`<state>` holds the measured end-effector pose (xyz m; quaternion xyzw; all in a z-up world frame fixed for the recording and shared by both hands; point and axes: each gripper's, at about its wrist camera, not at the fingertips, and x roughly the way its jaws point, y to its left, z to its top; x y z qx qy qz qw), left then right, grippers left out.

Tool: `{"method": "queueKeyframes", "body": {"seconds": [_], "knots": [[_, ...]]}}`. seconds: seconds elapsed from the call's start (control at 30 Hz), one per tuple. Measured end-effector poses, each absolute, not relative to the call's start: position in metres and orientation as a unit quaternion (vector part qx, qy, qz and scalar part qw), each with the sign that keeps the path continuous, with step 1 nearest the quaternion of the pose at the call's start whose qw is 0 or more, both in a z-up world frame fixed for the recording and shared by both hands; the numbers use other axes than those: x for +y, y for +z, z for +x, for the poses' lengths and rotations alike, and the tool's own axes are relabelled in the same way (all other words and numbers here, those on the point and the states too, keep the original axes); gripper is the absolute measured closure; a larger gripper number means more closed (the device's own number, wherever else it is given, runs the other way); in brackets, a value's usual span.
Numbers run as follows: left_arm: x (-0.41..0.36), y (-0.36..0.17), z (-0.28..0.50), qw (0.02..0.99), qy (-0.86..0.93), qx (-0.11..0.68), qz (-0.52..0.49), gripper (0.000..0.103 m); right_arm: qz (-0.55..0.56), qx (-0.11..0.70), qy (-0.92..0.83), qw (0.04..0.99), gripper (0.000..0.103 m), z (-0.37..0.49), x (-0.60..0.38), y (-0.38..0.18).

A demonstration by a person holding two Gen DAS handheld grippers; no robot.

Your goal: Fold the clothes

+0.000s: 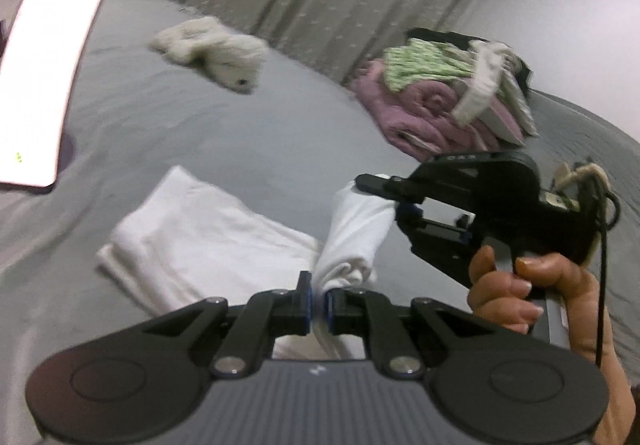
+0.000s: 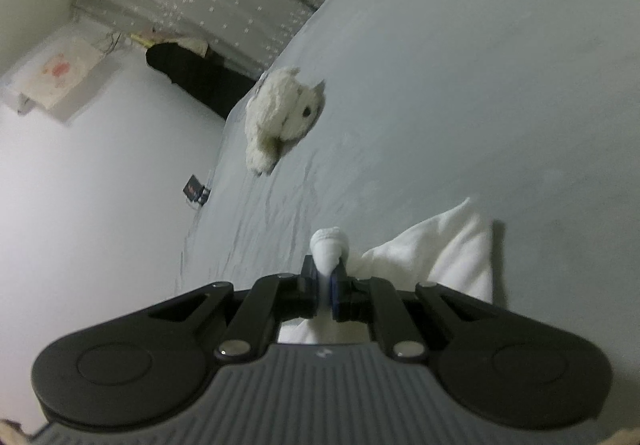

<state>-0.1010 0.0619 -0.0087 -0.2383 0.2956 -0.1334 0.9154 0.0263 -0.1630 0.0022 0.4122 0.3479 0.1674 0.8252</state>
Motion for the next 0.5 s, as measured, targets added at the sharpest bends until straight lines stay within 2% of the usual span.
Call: {"method": "queueKeyframes", "body": {"seconds": [0.5], "knots": [[0.121,-0.025,-0.100,0.913,-0.067,0.317,-0.247,0.096,0.395,0.375,0.193,0.816,0.093,0.034,-0.110,-0.016]]}}
